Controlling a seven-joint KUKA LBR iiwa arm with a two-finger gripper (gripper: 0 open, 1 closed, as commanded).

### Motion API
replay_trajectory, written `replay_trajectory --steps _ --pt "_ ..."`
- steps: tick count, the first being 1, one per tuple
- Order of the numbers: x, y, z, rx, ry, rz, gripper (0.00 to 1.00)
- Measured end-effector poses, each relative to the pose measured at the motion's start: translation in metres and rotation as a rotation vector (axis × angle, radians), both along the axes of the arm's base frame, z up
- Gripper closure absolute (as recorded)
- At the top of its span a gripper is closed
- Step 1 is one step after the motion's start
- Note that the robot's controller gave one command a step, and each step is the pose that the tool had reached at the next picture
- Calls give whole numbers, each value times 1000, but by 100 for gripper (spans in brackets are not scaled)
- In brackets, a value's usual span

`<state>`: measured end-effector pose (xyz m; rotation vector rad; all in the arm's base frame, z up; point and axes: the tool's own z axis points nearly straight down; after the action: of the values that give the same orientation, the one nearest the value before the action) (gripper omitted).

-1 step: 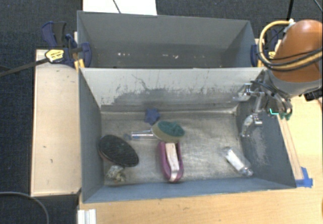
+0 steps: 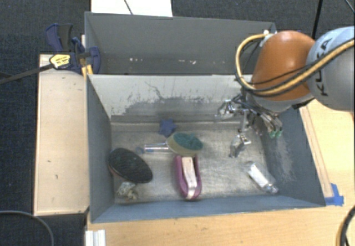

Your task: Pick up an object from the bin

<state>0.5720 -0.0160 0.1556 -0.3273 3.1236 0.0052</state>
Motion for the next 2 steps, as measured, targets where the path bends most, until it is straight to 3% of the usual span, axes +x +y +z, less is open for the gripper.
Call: replay_trajectory --steps 1,2 --pt "21 30 -82 -2 -4 66 0" --pt "22 86 -81 -4 -16 167 0"
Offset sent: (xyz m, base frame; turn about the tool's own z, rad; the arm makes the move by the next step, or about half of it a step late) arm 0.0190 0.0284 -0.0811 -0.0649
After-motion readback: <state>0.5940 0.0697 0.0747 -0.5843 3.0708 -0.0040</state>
